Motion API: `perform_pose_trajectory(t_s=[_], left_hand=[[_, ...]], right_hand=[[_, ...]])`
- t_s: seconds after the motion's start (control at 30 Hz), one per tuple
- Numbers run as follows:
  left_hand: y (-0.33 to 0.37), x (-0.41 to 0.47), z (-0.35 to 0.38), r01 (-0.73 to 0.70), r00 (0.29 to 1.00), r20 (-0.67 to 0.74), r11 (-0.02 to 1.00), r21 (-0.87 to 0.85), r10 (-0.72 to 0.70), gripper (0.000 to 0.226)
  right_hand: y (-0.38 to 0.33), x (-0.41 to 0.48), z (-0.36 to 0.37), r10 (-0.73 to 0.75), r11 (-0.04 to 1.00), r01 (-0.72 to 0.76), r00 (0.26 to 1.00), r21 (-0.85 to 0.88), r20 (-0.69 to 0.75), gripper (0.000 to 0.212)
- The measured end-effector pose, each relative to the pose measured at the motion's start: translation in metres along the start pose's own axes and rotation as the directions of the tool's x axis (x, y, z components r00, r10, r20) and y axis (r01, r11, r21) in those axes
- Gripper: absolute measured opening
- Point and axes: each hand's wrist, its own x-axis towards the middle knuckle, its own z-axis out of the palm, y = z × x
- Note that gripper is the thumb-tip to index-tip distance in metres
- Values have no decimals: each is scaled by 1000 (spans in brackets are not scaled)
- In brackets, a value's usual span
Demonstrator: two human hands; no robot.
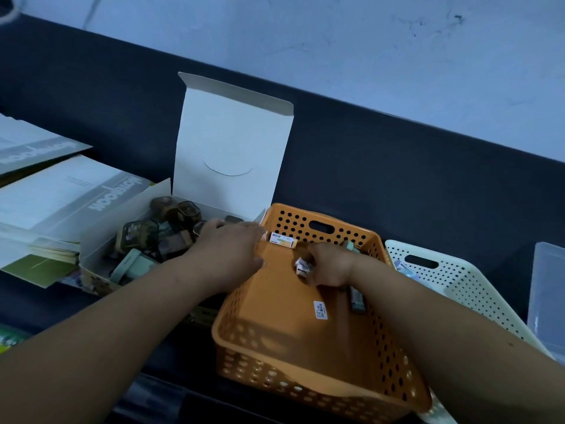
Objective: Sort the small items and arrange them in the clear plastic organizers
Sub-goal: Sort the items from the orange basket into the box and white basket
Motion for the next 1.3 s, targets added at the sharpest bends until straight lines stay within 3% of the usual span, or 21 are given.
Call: perform_pose_trajectory(t_s=[0.2, 0.37, 0.5, 0.6, 0.77, 0.87, 0.93, 1.0, 1.07, 1.17, 1.3], left_hand=[[-2, 2, 1, 8, 1000, -3, 1000, -10, -8, 56], [-2, 1, 0, -4, 1000, 0, 1000, -1, 4, 57], [-2, 2, -1, 1, 1000, 8, 1000, 9, -1, 58], [0, 2, -1, 3, 1000, 4, 1000, 14, -3, 55], [4, 2, -3, 14, 1000, 6, 999, 33, -14, 47], [5, 1, -3, 23, 1000, 2, 999, 45, -23, 43], [5, 1, -3, 18, 1000, -2, 998, 52, -18, 41], [4, 2, -2, 7, 1000, -6, 999, 50, -7, 39], [2, 3, 0, 5, 1000, -7, 999, 54, -4, 42], [-2, 6, 2, -1, 1000, -19, 998, 66, 3, 50], [-6, 6, 3, -6, 1000, -14, 1000, 30, 6, 54]], right_hand=[[2, -6, 1, -15, 996, 12, 999, 88, 30, 41], [19, -36, -22, -63, 954, 124, 973, 274, -221, 13], [62, -71, -43, 120, 827, 183, 867, 532, -484, 14], [98, -84, -36, 284, 822, 75, 806, 565, -519, 16], [128, -93, -10, 364, 878, -119, 794, 464, -486, 15], [125, -95, -7, 368, 921, -254, 818, 297, -443, 36], [118, -93, -11, 347, 938, -298, 791, 178, -503, 42], [105, -88, -16, 273, 960, -252, 768, 118, -579, 38], [87, -77, -21, 157, 987, -147, 800, 64, -579, 34], [64, -52, -24, 8, 999, -26, 883, -32, -470, 26], [54, -10, -21, 10, 974, -85, 942, -209, -334, 18]])
